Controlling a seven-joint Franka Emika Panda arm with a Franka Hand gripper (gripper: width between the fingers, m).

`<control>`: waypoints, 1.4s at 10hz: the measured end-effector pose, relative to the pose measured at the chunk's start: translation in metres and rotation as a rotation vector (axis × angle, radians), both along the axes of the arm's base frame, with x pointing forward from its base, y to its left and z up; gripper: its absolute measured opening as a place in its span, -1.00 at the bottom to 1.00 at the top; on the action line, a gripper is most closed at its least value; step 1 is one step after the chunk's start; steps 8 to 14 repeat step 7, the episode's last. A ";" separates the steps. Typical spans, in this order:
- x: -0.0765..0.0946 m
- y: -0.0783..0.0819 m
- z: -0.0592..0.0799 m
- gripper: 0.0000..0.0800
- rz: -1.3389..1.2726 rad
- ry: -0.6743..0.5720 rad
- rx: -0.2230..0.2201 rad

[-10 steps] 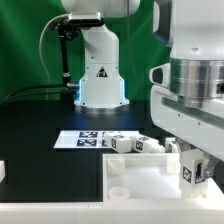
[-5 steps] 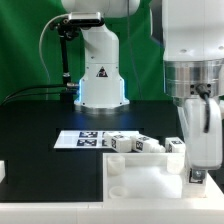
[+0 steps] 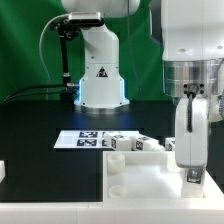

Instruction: Assemble one leg

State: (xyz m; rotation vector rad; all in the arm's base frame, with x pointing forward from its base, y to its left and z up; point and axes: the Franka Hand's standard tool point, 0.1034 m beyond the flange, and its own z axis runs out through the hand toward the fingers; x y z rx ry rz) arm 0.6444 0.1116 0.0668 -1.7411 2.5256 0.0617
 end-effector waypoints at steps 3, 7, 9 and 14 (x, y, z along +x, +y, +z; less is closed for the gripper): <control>-0.003 0.009 0.009 0.49 0.030 -0.019 0.004; -0.006 0.012 0.022 0.62 0.055 -0.033 0.012; -0.006 0.012 0.022 0.62 0.055 -0.033 0.012; -0.006 0.012 0.022 0.62 0.055 -0.033 0.012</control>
Offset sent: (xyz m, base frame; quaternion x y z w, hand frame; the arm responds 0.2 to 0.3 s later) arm -0.0215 0.0005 0.0491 0.0252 -0.0122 -0.0305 0.9991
